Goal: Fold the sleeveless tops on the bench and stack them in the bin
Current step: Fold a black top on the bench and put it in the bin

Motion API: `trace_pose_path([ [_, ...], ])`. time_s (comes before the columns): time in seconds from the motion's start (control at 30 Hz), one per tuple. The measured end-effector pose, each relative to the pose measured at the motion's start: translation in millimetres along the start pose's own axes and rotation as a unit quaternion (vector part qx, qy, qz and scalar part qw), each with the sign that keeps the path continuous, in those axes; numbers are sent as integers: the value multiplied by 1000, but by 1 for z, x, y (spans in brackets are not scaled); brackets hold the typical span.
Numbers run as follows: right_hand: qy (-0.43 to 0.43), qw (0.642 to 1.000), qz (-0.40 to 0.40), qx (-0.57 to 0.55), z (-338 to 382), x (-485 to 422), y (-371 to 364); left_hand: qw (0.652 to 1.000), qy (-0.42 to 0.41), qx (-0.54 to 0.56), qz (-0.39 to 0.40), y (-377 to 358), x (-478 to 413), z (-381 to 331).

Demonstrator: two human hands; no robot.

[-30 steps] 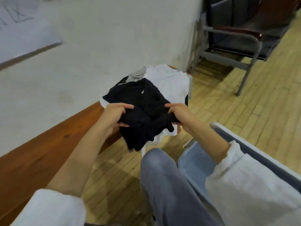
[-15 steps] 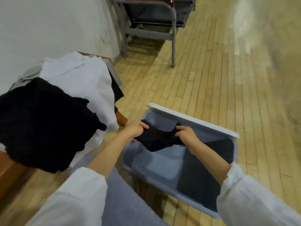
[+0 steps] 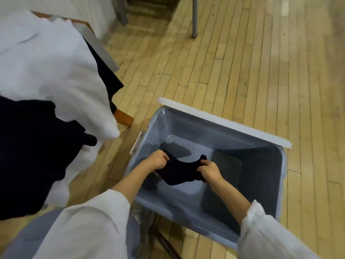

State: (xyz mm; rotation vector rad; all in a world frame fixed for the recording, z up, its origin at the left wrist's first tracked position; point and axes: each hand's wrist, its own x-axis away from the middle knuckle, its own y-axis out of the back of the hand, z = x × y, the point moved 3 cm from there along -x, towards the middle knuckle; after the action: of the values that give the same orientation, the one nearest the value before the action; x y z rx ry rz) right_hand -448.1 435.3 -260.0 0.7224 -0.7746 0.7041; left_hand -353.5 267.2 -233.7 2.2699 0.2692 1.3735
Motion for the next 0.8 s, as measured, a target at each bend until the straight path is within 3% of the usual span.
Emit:
trace_pose_path([
  [0.23, -32, 997, -58, -36, 0, -66, -9, 996, -56, -59, -41, -3, -69, -15],
  [0.37, 30, 988, -147, -25, 1, -95, -17, 984, -104, -109, -95, -13, -101, -17],
  [0.47, 61, 981, -181, 19, -11, -114, -31, 985, -99, -126, -62, -33, -129, 1],
  [0.7, 48, 989, -80, 113, -75, -151, -71, 985, -58, -139, 88, -63, -165, 65],
  [0.8, -1, 991, -37, 127, -95, -157, -82, 979, -12, -177, 102, -71, -170, 83],
])
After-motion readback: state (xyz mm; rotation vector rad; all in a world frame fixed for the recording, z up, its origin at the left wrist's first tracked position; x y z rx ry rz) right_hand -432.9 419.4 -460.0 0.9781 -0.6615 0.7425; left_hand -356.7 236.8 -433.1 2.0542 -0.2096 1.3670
